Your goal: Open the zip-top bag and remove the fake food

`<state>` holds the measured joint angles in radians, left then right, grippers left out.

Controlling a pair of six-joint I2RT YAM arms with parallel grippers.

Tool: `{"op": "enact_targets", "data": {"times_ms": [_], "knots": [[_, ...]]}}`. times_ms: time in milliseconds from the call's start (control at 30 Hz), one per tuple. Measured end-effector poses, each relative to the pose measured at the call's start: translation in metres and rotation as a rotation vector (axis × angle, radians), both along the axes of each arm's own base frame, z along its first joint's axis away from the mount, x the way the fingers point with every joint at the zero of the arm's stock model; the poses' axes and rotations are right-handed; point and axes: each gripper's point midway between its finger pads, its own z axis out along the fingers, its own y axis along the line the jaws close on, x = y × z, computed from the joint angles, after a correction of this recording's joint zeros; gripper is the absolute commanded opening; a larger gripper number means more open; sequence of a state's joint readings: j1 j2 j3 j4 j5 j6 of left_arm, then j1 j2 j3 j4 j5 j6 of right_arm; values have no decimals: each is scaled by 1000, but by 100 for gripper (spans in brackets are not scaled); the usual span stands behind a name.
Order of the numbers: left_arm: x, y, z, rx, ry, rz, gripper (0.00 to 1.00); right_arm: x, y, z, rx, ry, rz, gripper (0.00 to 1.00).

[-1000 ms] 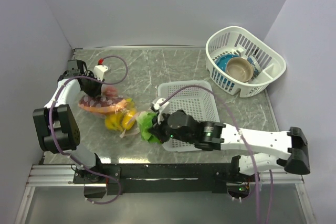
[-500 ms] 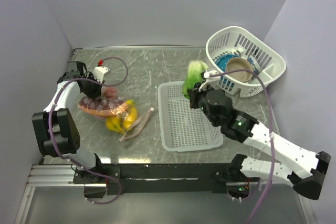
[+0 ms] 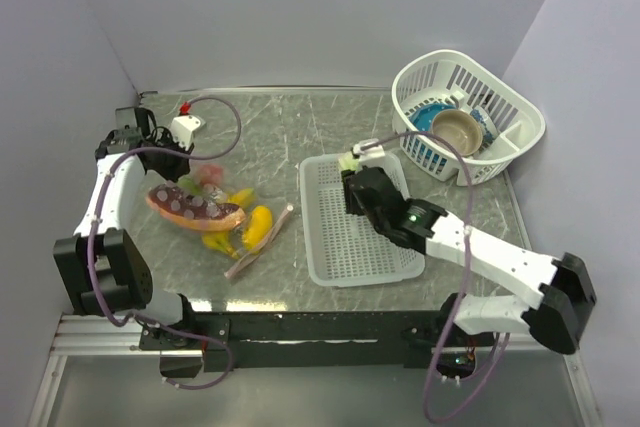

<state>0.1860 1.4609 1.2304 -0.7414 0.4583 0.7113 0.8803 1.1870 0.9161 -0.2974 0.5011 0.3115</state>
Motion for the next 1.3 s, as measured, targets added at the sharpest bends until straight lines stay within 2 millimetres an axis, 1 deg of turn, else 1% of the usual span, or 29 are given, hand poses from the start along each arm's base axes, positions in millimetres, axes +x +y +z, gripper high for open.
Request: {"op": "enact_targets", "data": {"times_ms": [33,100,167,200,267,300,333,367,433,500,533,567,600,633,667,700,733,767,800,933,967,1033,1100,1200,1233,1300], "knots": [[-1,0,2,3,-8,0,1,3,2,-1,-8,14,-17,100],[-1,1,2,9,-12,2,1,7,2,-5,-36,34,-40,100],[-2,3,-7,15,1,8,1,2,-3,-7,-58,43,-54,100],[-3,4,-14,21,10,13,1,-2,-6,-3,-58,41,-57,100],[-7,6,-26,27,36,20,1,-12,-5,13,-25,7,-46,100],[-9,6,-32,28,50,22,1,-20,-1,25,3,-19,-24,100],[-10,7,-38,30,63,25,1,-32,7,40,43,-53,17,100],[-10,7,-41,32,69,27,1,-41,15,49,68,-66,52,100],[-7,9,-44,36,68,30,1,-62,41,71,135,-80,150,100],[-4,10,-46,42,60,33,1,-72,68,85,203,-66,216,100],[-2,11,-46,45,55,35,1,-74,82,87,248,-54,245,100],[-1,11,-47,46,51,36,1,-77,96,83,286,-35,275,97],[0,12,-48,49,46,37,1,-80,107,74,314,-9,306,67],[0,13,-49,52,44,40,1,-85,115,63,340,14,337,52],[1,13,-51,53,43,41,1,-91,123,49,363,43,370,35],[1,13,-53,55,42,42,1,-96,127,37,363,64,396,20],[2,14,-56,57,41,44,1,-100,131,25,350,88,410,0],[3,15,-57,60,37,45,1,-103,138,16,328,103,423,0],[5,15,-58,63,31,47,1,-106,148,12,305,105,440,0],[9,18,-61,77,7,54,1,-124,210,7,248,101,538,0],[11,19,-63,82,0,56,1,-129,221,2,235,103,558,0],[13,21,-65,92,-12,61,1,-131,236,-6,217,109,572,0],[15,23,-67,103,-25,66,1,-127,248,-24,188,122,566,0],[18,26,-68,116,-43,69,1,-121,251,-62,117,158,542,16],[19,27,-68,119,-49,70,1,-119,251,-75,92,172,535,18],[20,28,-68,126,-54,73,1,-117,250,-98,50,195,522,18]]}}
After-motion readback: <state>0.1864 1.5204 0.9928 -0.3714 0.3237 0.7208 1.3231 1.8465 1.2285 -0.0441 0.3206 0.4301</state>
